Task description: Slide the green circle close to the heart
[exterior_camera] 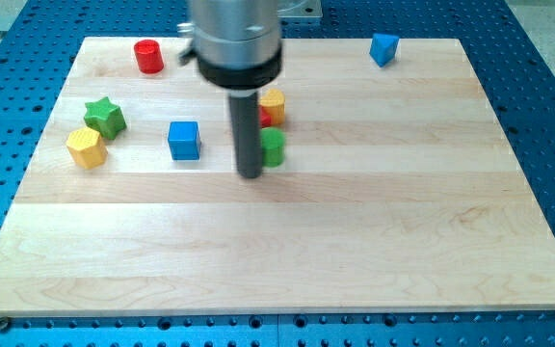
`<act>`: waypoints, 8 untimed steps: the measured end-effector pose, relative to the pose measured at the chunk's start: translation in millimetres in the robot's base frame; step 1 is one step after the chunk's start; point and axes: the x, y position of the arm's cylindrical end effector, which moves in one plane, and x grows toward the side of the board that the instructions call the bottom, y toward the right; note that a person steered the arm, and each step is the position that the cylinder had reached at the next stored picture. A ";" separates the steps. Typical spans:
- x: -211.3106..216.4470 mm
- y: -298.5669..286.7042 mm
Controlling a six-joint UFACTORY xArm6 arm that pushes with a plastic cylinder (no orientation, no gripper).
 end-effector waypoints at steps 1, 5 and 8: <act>-23.1 27.7; -28.9 78.9; -63.2 110.5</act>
